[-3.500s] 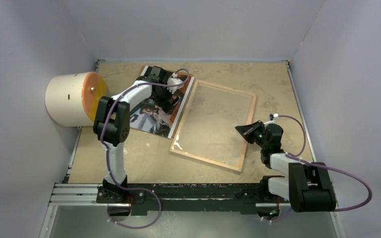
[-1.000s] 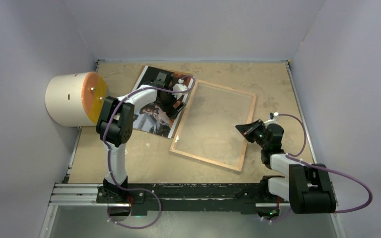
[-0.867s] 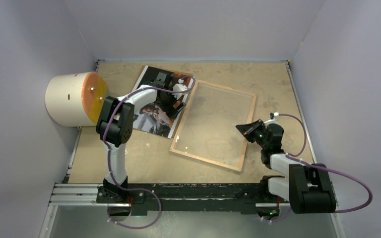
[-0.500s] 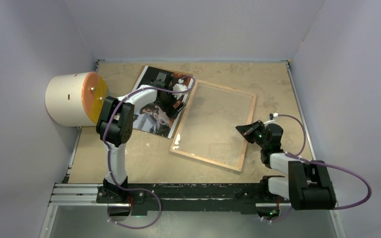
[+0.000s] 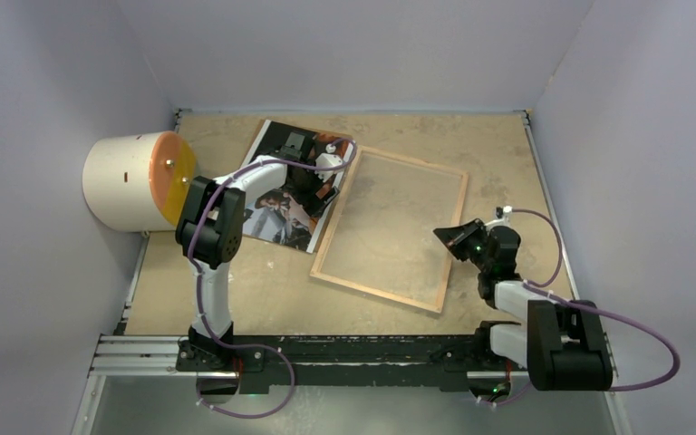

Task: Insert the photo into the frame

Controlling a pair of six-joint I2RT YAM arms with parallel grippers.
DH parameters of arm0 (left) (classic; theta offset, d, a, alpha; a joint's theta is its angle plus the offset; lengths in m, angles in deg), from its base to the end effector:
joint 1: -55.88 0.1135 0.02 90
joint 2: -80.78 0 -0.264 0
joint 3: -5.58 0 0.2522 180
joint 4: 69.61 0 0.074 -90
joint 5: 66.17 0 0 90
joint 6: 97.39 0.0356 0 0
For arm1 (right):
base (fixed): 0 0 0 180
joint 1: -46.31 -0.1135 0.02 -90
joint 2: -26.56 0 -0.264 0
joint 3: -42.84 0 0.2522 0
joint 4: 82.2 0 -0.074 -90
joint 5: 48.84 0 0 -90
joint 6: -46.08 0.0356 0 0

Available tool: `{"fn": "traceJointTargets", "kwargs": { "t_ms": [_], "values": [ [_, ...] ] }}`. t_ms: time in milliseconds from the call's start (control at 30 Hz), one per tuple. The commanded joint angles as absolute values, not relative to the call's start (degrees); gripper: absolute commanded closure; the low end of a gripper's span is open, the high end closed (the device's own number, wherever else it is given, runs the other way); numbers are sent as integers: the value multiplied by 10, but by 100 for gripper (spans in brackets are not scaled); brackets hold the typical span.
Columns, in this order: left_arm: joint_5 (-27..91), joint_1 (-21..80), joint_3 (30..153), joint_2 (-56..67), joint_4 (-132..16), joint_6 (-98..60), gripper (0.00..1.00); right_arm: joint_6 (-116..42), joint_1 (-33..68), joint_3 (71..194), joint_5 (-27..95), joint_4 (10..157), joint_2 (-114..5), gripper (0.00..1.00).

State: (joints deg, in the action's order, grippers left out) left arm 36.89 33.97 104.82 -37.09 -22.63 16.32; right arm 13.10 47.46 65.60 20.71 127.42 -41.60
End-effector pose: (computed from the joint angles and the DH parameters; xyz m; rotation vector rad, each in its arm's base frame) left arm 0.3934 -0.1669 0.1673 1.1074 2.4609 -0.2996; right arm 0.2024 0.0084 0.1498 0.7092 1.8178 0.9933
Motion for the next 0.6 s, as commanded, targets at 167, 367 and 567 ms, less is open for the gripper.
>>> {"fn": "traceJointTargets", "kwargs": {
  "t_ms": [167,367,567],
  "values": [
    [380,321,1028,-374,-217,178,1,106,478,681,217,1270,-409,100],
    [379,320,1025,-386,-220,180,1,107,478,677,203,1305,-414,100],
    [377,315,1025,-400,-224,178,1,113,478,674,191,1361,-407,100]
  ]
}}
